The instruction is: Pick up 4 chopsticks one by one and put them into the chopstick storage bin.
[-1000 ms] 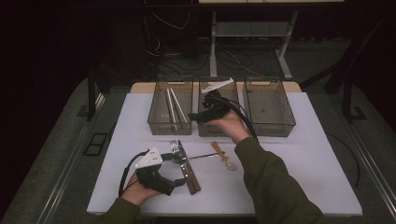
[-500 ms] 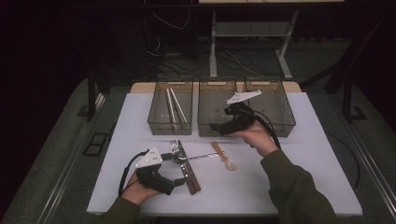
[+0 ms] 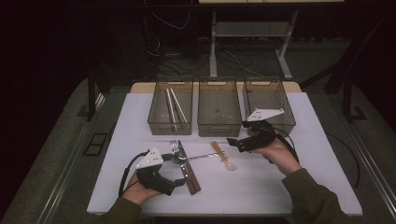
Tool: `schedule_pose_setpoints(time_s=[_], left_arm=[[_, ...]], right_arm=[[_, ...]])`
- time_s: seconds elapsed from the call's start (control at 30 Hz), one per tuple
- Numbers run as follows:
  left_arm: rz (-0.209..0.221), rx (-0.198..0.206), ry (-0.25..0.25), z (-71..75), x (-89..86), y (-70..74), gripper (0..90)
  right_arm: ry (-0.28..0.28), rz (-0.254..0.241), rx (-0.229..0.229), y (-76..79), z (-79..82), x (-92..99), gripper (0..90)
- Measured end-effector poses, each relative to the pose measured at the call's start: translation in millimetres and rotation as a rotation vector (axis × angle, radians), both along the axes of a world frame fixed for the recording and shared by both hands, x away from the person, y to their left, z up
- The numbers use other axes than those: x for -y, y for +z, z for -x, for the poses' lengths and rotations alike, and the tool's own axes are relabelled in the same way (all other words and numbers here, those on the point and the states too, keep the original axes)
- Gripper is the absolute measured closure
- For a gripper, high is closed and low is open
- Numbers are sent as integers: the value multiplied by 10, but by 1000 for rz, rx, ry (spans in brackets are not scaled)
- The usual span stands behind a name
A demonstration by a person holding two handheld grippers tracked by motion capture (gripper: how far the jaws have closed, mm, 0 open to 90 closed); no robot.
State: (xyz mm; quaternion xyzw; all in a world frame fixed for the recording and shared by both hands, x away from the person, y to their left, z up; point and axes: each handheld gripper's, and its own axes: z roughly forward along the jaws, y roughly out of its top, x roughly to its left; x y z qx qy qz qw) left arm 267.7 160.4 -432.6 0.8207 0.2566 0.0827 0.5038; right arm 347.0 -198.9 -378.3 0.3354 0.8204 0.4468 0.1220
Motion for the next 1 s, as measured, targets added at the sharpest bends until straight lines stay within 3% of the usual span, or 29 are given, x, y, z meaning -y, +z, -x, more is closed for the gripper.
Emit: schedule_pose_setpoints(time_s=[0.13,0.47,1.0], left_arm=[[-7,-1,0,-4,-1,-3,0],[-2,1,-2,5,-4,2,0],[-21,5,-2,10,2,6,0]], right_arm=[[-4,-19,-4,-80,112,127,80],[-26,-8,-12,-283,363,403,80],[-49,-13,-12,-489,632,773,80]])
